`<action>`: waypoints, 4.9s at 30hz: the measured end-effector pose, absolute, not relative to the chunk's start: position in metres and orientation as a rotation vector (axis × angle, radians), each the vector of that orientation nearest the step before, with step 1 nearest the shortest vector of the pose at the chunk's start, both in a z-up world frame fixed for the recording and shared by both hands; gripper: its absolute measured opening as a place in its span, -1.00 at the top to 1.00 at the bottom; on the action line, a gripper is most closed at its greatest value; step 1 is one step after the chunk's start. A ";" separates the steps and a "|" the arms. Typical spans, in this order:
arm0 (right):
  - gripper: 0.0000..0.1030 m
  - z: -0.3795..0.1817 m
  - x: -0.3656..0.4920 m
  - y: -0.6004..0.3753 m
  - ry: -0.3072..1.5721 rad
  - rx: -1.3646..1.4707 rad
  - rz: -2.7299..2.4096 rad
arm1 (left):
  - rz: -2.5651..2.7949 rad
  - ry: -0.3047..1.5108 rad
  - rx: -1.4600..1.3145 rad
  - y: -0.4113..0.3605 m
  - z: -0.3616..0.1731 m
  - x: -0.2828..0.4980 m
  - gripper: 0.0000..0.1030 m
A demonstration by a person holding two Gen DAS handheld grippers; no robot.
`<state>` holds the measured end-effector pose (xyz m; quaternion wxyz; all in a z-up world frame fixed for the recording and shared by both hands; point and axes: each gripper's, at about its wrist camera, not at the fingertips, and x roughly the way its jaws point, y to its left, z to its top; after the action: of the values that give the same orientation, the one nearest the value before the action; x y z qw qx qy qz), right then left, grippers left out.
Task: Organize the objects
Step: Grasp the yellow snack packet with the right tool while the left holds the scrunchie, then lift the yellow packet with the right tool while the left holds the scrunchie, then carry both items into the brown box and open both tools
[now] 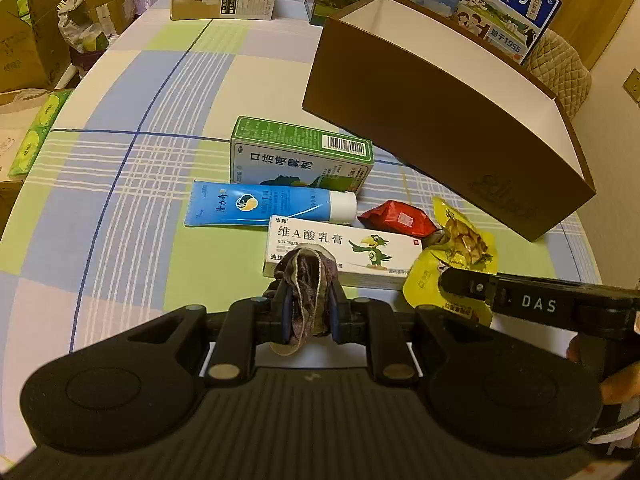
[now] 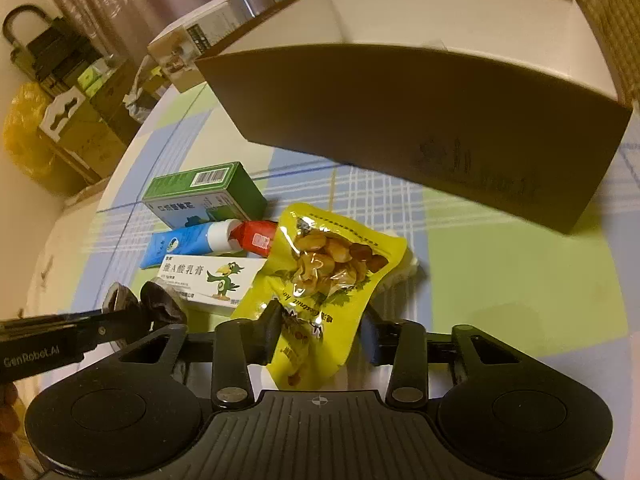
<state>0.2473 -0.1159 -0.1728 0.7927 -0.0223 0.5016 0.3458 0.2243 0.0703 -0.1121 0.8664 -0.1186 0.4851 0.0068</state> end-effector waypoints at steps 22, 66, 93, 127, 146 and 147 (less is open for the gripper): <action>1.00 -0.129 0.223 -0.121 0.910 -0.068 0.860 | -0.002 0.969 -0.227 0.063 -0.090 0.223 0.72; 0.34 -0.197 0.209 -0.069 1.144 -0.053 0.927 | 0.117 1.032 -0.304 0.116 -0.119 0.191 0.72; 1.00 -0.133 0.209 -0.108 1.026 0.067 0.973 | 0.071 0.982 -0.283 0.098 -0.092 0.199 0.72; 1.00 -0.019 0.353 -0.220 0.799 0.341 0.593 | -0.205 0.788 -0.115 0.017 0.005 0.350 0.72; 1.00 -0.085 0.426 -0.161 0.902 -0.005 0.456 | -0.184 0.900 0.033 -0.020 -0.044 0.447 0.72; 1.00 -0.086 0.427 -0.158 0.902 -0.028 0.453 | -0.182 0.906 0.035 -0.021 -0.047 0.448 0.72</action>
<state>0.4269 -0.1580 -0.0861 0.8751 -0.0134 0.4323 0.2171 0.4484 -0.0206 -0.0470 0.8951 0.0167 0.4369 -0.0878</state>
